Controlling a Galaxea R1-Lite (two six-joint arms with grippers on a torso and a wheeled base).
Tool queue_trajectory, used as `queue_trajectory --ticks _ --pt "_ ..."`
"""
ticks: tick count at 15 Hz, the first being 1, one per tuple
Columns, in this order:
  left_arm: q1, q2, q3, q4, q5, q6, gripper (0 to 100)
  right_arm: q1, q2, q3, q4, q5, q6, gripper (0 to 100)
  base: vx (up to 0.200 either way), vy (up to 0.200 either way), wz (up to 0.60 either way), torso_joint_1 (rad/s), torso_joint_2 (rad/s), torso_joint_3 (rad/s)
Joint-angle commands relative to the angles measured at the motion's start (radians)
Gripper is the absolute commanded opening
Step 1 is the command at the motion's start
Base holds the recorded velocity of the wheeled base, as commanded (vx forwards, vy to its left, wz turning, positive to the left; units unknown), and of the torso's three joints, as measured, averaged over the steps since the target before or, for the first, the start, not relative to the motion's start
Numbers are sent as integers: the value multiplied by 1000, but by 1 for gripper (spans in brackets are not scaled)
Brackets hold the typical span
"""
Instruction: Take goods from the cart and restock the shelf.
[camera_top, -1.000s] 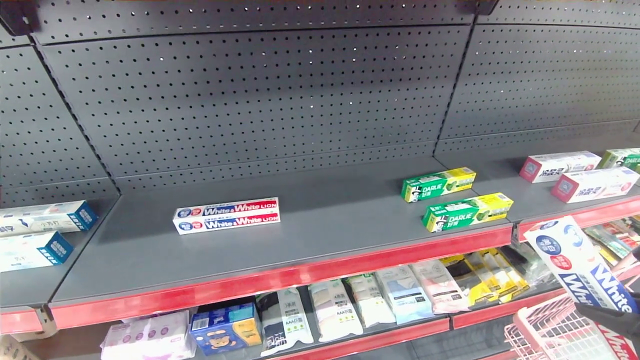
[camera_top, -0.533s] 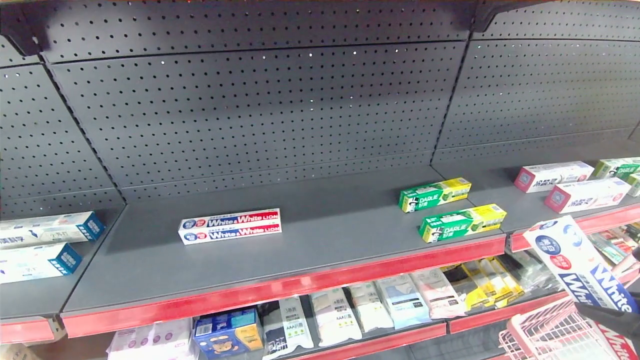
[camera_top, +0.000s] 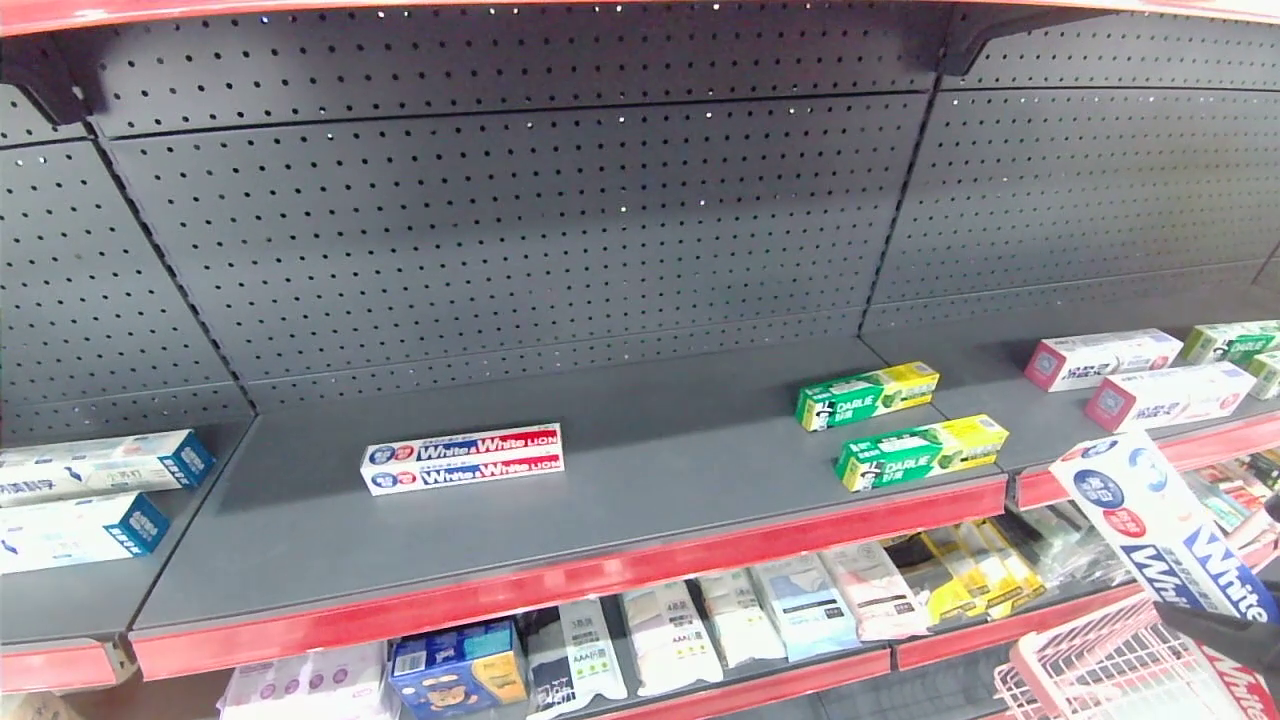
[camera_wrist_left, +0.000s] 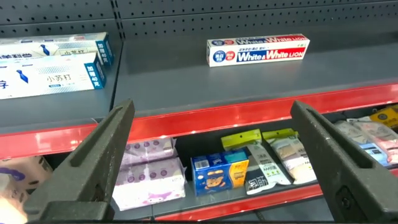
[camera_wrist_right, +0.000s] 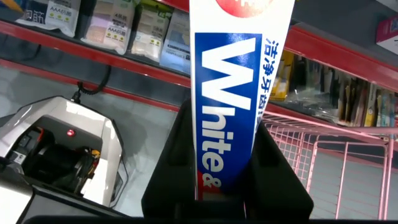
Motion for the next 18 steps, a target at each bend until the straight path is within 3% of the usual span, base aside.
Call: queue_trajectory --ticks 1,9,15,18 --pt "0 1 0 0 0 1 100 0 -4 0 0 0 -2 0 0 0 0 0 0 0" --pt "0 1 0 0 0 -1 100 0 -15 4 0 -3 -17 0 0 0 0 0 0 0" --pt "0 1 0 0 0 -1 100 0 -16 11 0 -8 -17 0 0 0 600 5 1 3" --pt "0 1 0 0 0 -1 100 -3 -21 11 0 -8 -21 0 0 0 0 0 0 0"
